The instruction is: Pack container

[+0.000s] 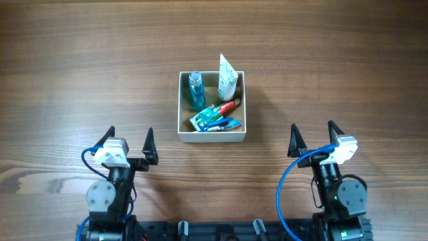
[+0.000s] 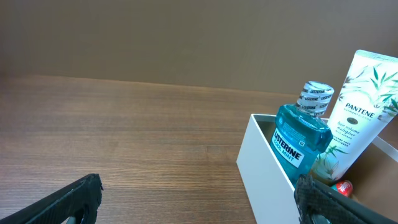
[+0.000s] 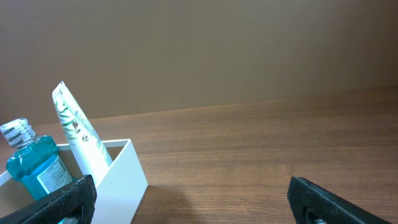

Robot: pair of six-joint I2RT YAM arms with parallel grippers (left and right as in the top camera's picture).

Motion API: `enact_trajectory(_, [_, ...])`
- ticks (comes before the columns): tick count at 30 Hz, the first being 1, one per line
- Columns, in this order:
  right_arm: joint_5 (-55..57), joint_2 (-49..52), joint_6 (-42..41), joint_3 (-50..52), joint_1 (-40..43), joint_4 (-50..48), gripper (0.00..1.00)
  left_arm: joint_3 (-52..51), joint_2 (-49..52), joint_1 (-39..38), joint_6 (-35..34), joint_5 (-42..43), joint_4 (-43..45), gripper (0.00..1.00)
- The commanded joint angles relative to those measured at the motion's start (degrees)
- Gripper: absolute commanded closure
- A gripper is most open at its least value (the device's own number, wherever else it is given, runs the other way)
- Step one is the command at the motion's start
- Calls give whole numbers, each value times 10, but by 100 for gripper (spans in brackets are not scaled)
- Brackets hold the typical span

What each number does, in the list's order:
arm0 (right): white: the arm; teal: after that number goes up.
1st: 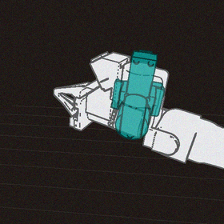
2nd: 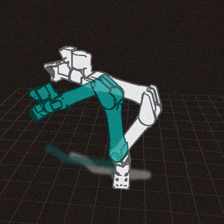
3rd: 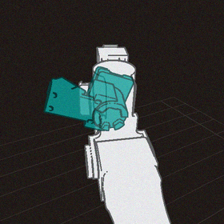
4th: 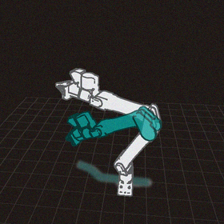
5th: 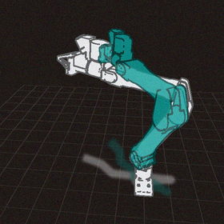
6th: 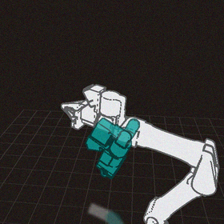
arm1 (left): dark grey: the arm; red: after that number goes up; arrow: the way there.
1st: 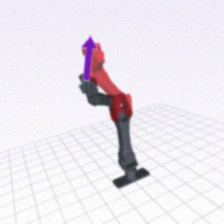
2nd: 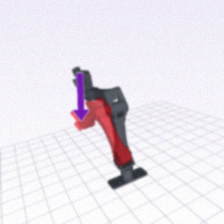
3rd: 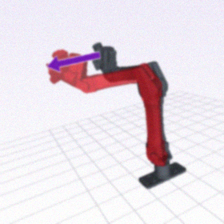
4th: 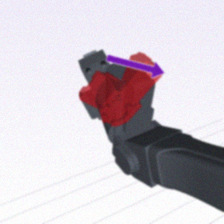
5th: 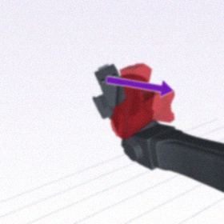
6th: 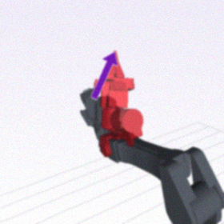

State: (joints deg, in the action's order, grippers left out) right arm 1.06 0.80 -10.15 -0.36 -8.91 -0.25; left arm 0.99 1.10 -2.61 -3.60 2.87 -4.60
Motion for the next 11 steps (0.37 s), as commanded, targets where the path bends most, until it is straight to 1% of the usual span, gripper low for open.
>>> enact_trajectory(1, [-11, -2, 10, 0, 2, -2, 0, -7, -7, 2, -1, -8, 3, 0])
enact_trajectory(11, [-11, -2, 10, 0, 2, -2, 0, -7, -7, 2, -1, -8, 3, 0])
